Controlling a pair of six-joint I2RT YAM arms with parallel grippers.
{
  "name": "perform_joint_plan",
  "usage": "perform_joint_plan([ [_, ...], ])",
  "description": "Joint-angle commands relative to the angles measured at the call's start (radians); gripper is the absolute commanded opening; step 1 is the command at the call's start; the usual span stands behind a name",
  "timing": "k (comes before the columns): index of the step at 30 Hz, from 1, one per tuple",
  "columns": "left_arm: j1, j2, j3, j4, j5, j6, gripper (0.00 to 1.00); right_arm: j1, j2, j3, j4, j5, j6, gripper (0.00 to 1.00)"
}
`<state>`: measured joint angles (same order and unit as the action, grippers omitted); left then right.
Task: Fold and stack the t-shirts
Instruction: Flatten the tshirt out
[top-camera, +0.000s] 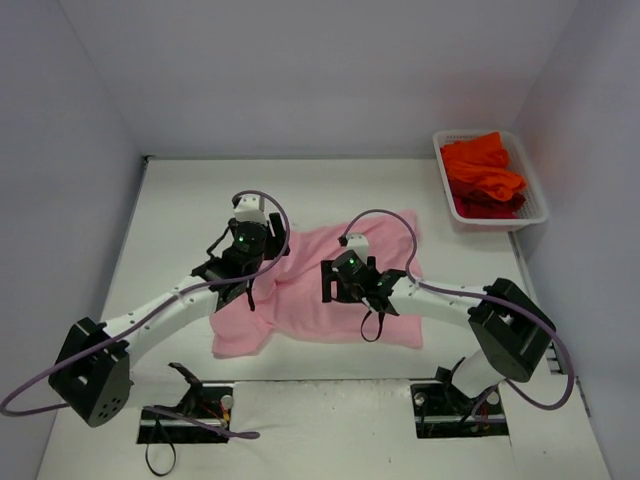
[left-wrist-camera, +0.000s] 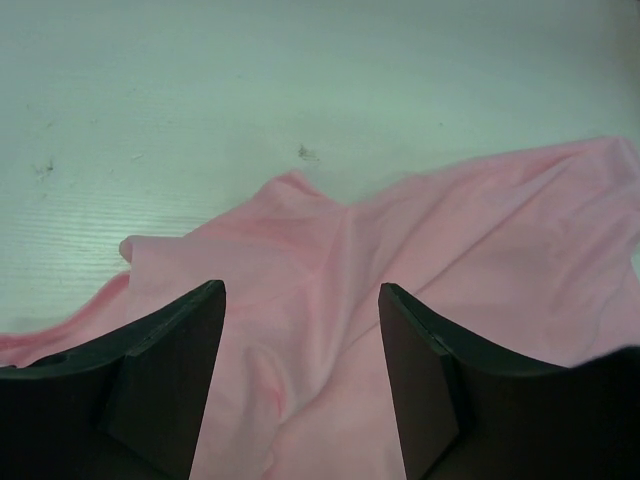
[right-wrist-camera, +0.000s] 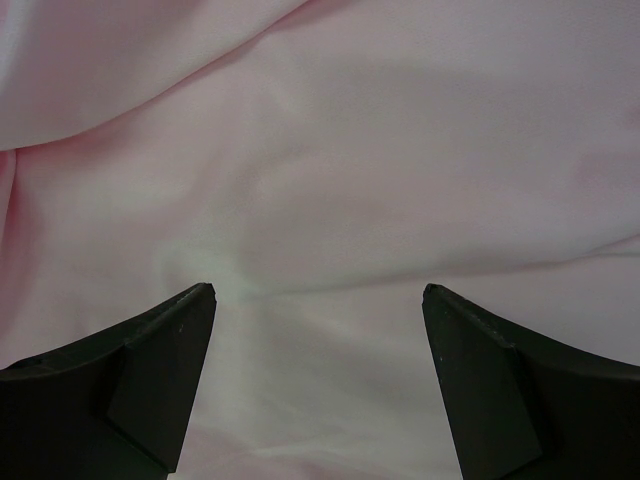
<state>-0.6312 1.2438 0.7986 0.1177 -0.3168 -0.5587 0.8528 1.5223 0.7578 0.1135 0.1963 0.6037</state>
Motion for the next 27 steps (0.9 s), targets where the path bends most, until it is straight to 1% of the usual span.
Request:
perform_joint_plan([
  [1,0.039,0.049,0.056,0.045,-0.015,0.008,0.59,0.009,-0.03,0.006,0.006,0.046,0.016,0.82],
  [3,0.07,0.075,0.062,0.05,-0.001,0.003,0.59,0.008,-0.031,0.003,0.005,0.048,0.015,0.82],
  [8,0.146,0.08,0.056,0.039,0.013,-0.007,0.59,0.008,-0.036,-0.011,0.002,0.048,0.018,0.82],
  [15,0.212,0.085,0.047,0.046,0.038,-0.007,0.59,0.009,-0.024,-0.006,0.002,0.043,0.021,0.82],
  [20,0.231,0.118,0.039,0.082,0.076,-0.026,0.59,0.008,-0.04,-0.015,0.002,0.045,0.024,0.82],
  [27,0.229,0.18,0.025,0.119,0.127,-0.07,0.59,0.008,-0.034,-0.011,-0.002,0.046,0.025,0.82],
])
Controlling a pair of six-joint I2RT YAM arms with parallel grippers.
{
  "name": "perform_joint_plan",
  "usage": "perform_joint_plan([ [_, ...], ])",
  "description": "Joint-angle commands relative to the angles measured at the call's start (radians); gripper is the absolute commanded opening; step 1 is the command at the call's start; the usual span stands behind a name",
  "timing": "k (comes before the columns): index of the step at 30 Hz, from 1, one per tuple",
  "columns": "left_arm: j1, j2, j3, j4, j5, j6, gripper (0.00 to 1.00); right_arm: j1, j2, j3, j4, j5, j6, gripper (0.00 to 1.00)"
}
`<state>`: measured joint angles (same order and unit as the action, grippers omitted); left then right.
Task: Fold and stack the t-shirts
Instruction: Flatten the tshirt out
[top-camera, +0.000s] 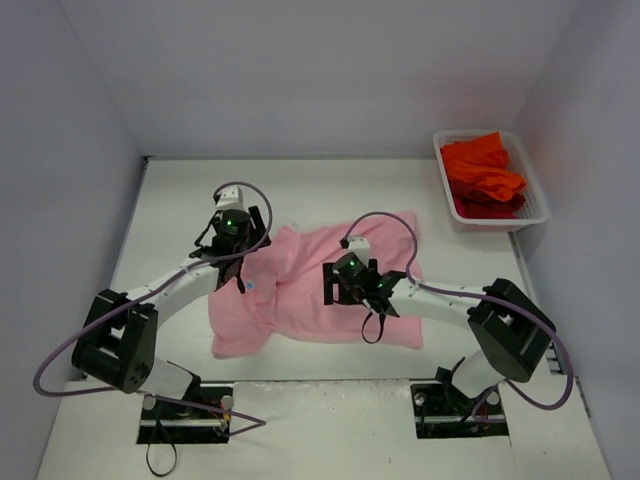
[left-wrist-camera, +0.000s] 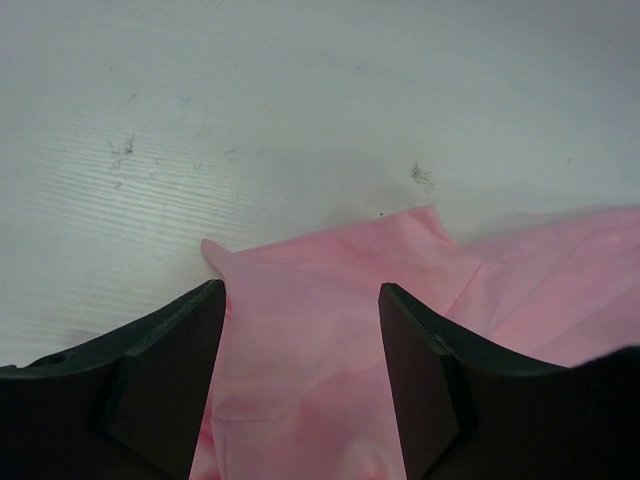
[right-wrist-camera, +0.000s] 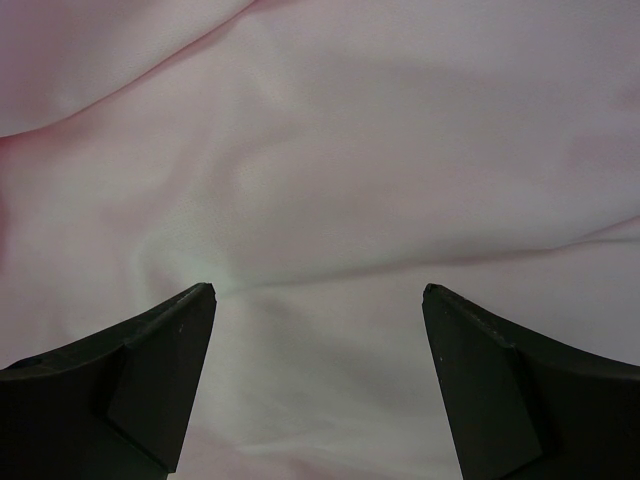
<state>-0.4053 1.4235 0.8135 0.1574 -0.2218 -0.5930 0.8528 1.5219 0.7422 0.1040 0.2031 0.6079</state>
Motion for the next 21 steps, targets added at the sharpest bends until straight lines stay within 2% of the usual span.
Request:
perform_joint_plan([
  [1,0.003,0.009,0.006,0.08,0.035,-0.045,0.59,0.008,-0.032,0.005,0.007,0.039,0.02,0.82],
  [10,0.0,0.022,-0.036,0.108,0.064,-0.096,0.59,0.009,-0.02,0.016,0.005,0.041,0.015,0.82],
  [21,0.0,0.02,-0.043,0.11,0.052,-0.087,0.57,0.008,-0.02,0.014,0.005,0.039,0.015,0.82],
])
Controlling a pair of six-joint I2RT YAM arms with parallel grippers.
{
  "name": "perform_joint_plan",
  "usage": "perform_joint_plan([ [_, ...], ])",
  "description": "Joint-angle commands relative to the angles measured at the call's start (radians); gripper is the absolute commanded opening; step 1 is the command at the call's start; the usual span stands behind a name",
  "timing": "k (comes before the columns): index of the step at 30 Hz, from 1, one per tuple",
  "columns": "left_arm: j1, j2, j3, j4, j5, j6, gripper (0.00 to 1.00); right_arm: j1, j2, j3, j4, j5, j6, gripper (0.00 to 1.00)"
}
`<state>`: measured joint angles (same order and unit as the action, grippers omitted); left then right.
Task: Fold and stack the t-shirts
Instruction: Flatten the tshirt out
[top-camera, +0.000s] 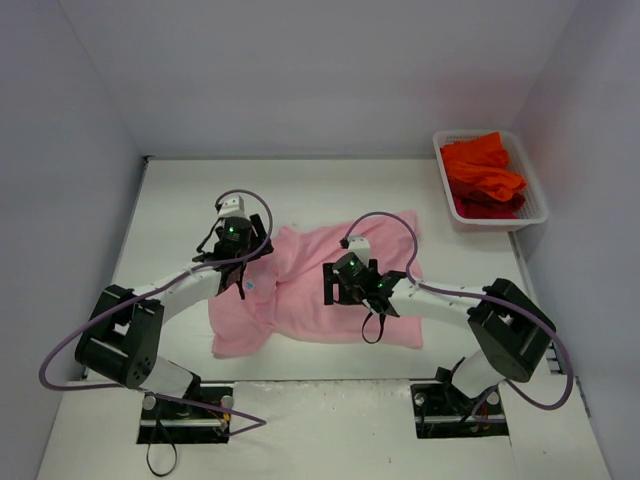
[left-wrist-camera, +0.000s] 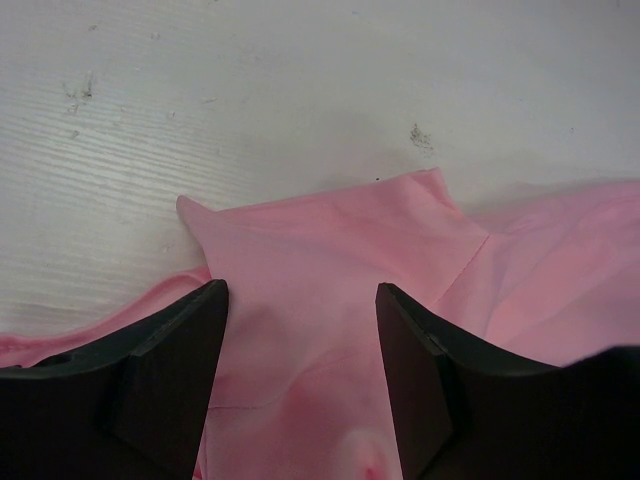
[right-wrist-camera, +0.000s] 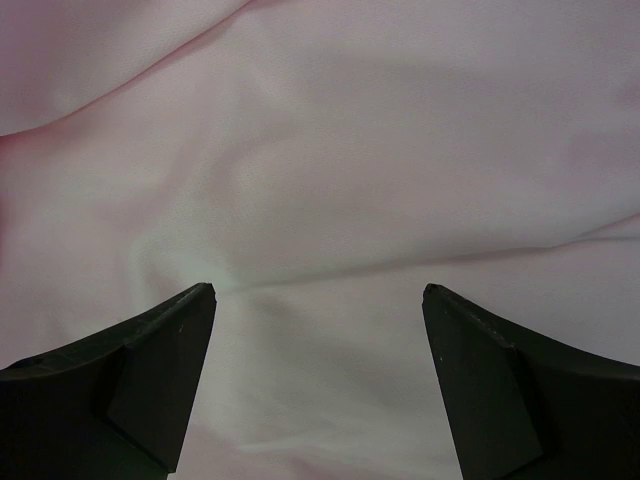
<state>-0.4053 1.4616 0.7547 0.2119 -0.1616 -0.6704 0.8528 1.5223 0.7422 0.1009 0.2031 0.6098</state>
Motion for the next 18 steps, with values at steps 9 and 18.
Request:
perform_joint_plan([
  [9,0.002,-0.055,0.037,-0.028,-0.082,0.005,0.57,0.008,-0.016,0.019,0.008,0.038,0.015,0.82],
  [18,0.003,-0.015,0.061,-0.075,-0.112,-0.003,0.57,0.009,-0.028,0.011,0.006,0.035,0.015,0.82],
])
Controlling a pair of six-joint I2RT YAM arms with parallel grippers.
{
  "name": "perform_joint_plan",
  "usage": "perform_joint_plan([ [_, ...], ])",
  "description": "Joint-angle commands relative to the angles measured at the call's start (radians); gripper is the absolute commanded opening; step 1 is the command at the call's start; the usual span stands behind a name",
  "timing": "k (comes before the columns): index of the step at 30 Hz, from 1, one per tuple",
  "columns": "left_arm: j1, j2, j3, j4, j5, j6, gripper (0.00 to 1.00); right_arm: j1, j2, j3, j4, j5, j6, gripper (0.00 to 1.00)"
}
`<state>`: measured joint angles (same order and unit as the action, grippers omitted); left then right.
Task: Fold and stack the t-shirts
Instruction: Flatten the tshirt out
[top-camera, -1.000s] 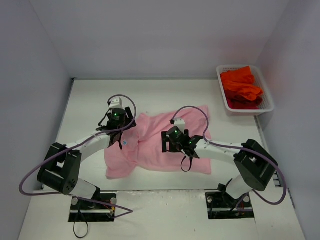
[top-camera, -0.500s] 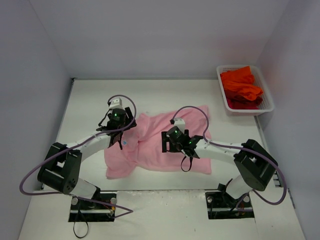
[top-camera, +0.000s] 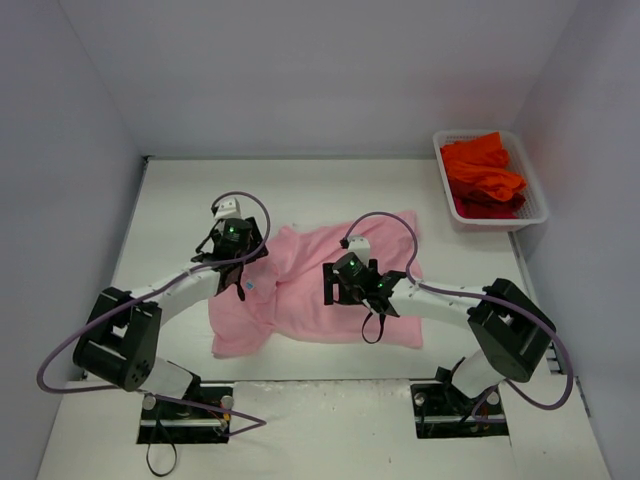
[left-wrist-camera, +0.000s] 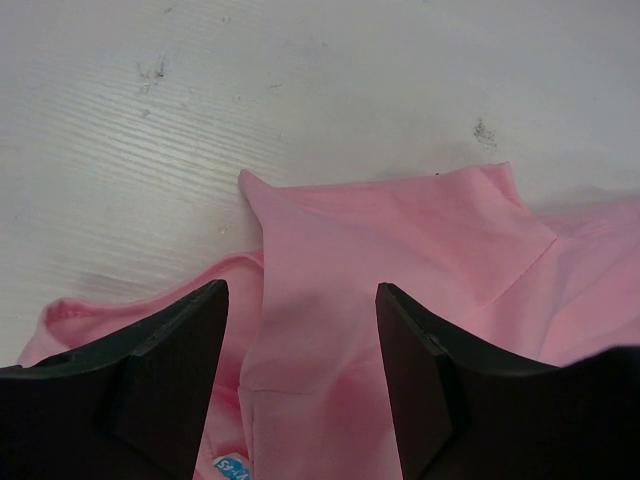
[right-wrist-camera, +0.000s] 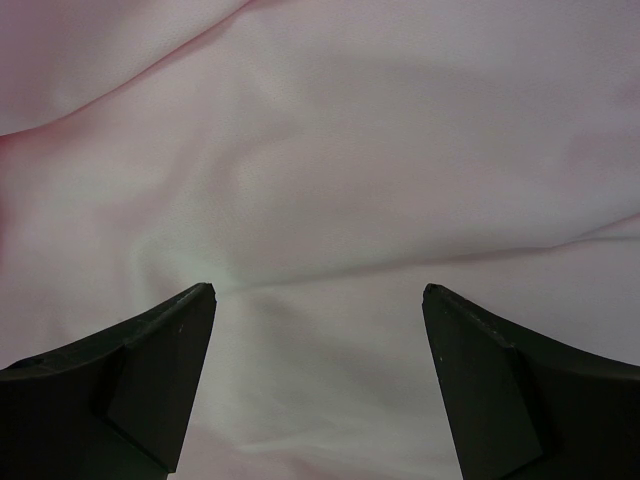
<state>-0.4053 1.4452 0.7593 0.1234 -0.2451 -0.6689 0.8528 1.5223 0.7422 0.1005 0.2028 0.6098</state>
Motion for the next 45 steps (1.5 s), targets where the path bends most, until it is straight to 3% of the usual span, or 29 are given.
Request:
perform_joint_plan([
  [1,0.003,0.009,0.057,0.022,-0.025,-0.004,0.57,0.008,-0.031,0.008,0.008,0.037,0.015,0.82],
  [7,0.003,0.043,0.048,0.065,-0.008,-0.009,0.53,0.008,-0.025,0.005,0.007,0.041,0.013,0.82],
  [10,0.003,0.055,0.052,0.078,0.006,-0.009,0.39,0.009,-0.014,0.009,0.008,0.041,0.015,0.82],
  [11,0.003,0.057,0.055,0.081,0.009,-0.009,0.33,0.008,-0.011,0.013,0.007,0.041,0.015,0.82],
  [12,0.003,0.058,0.057,0.085,0.012,-0.009,0.2,0.008,-0.008,0.013,0.007,0.041,0.015,0.82],
  [16,0.002,0.047,0.074,0.082,0.012,0.0,0.0,0.008,-0.001,0.019,0.008,0.04,0.013,0.82],
  [39,0.003,0.076,0.138,0.243,-0.045,0.072,0.0,0.009,-0.031,-0.024,0.007,0.067,0.031,0.82],
  [45,0.066,0.116,0.255,0.228,0.009,0.107,0.0,0.006,-0.05,-0.03,0.005,0.069,0.028,0.82],
])
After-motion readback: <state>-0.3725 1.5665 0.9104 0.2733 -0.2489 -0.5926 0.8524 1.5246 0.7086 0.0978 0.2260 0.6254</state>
